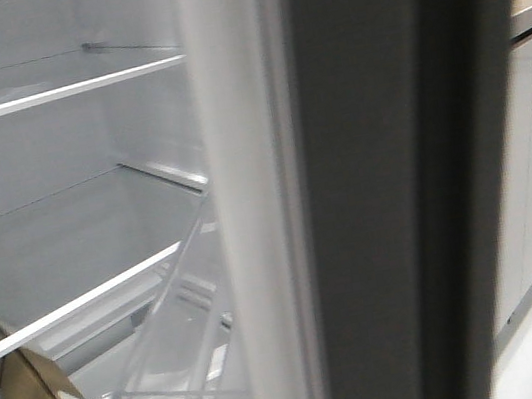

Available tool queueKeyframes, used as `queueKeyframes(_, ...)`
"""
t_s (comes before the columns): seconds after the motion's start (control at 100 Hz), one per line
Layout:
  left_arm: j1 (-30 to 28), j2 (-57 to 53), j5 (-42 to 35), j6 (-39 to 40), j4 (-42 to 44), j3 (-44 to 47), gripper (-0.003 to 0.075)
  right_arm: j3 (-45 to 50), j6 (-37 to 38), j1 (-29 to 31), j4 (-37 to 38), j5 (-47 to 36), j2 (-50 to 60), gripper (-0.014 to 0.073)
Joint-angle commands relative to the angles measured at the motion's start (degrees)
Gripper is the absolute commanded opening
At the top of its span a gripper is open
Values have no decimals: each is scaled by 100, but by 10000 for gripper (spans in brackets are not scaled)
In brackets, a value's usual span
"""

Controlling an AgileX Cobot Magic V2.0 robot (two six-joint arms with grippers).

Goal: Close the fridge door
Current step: 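Push the door the rest of the way shut with both grippers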

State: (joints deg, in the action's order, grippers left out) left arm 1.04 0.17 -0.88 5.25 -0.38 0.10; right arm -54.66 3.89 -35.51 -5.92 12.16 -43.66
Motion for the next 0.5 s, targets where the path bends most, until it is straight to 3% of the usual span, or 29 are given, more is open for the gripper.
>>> queueKeyframes(0.0,27,109,-440,20,-9,160,-21,-199,-16,-72,-12,-566,-166,-76)
queueKeyframes(0.49,27,109,-440,20,-9,160,-21,-323,-16,-464,-12,-1786,-1374,-76)
